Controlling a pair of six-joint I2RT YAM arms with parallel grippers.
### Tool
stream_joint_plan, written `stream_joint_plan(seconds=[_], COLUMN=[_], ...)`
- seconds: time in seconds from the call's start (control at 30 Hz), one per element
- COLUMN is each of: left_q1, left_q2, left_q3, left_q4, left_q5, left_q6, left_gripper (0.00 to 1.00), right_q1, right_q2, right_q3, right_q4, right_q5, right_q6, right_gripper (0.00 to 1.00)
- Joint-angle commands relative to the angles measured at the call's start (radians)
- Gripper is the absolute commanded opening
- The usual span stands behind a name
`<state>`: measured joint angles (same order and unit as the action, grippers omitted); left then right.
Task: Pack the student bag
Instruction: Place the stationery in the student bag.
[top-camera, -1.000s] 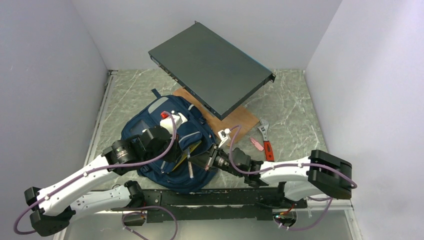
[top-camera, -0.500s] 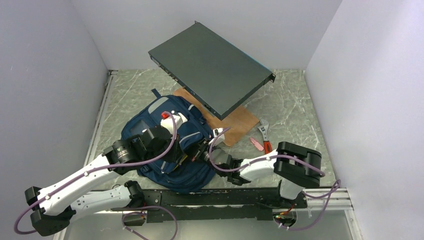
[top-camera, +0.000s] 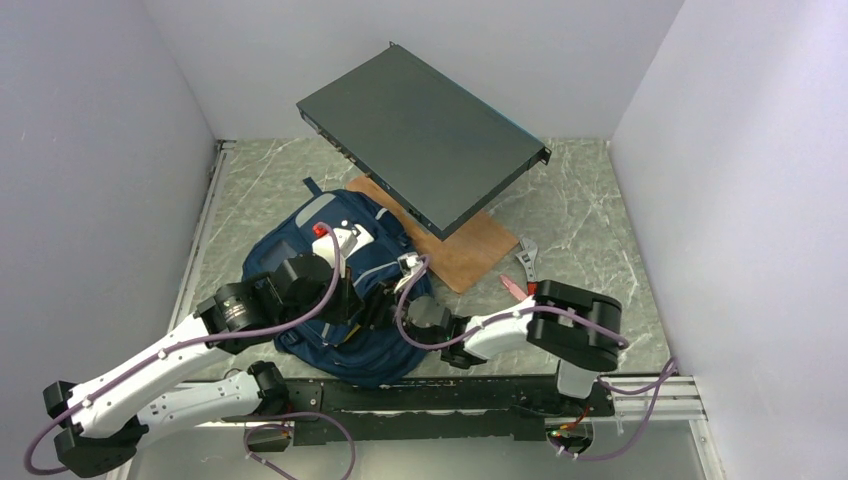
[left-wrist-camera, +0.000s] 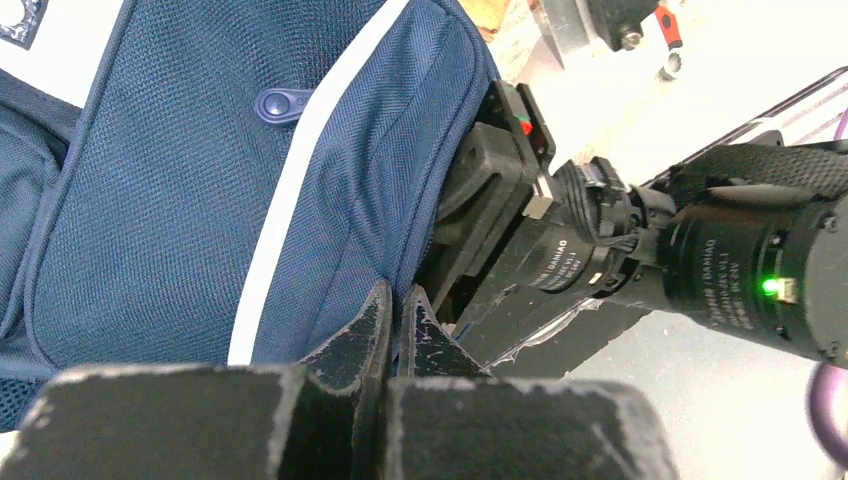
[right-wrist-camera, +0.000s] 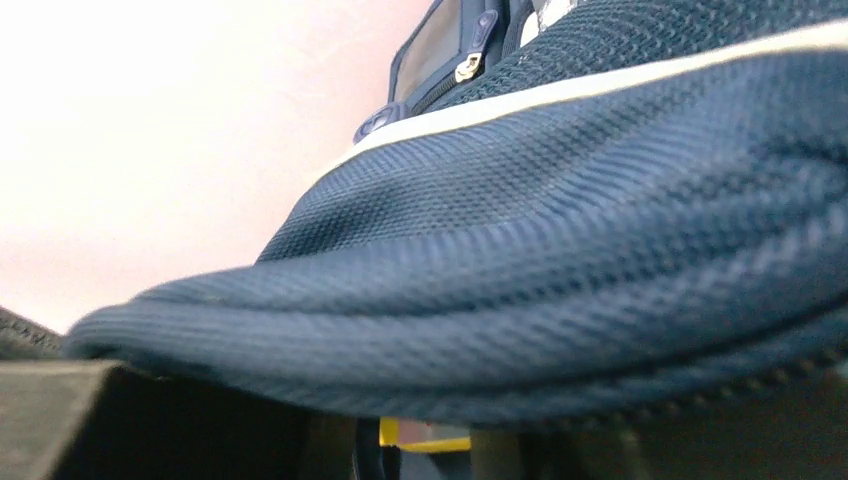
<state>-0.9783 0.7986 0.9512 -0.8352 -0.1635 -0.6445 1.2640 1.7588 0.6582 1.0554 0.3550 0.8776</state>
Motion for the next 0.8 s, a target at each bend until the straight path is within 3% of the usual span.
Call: stream_joint_plan(seconds=[0.0, 0.1, 0.43, 0.63, 0.77], left_q1=[-0.017, -0.018, -0.017, -0.017, -0.017], left_q2=[-0.043, -0.032, -0.038, -0.041, -0.031], left_q3=[0.013, 0.017, 0.037, 0.034, 0.025], left_q4=[0.141, 0.145, 0.120, 0.084, 0.070], left_q5=[0.123, 0.113, 0.066, 0.012, 0.009], left_q6=[-0.055, -0.055, -0.074, -0.081, -0.088], left_gripper=[0.00, 0.00, 0.00, 0.00, 0.00], right_q1=[-0.003, -0.003, -0.002, 0.001, -0.007], right_q2=[-0.119, -0.169, -0.461, -0.717, -0.911], right_q3=[0.039, 0.015, -0.033, -0.124, -0.215], right_q4=[-0.180, -0.210, -0.593, -0.870, -1.058], right_q5=[-0.059, -0.072, -0.085, -0.027, 0.111], right_q6=[-0.105, -0.121, -0.197, -0.255, -0.235], right_gripper=[0.45, 0.47, 0.47, 0.61, 0.73])
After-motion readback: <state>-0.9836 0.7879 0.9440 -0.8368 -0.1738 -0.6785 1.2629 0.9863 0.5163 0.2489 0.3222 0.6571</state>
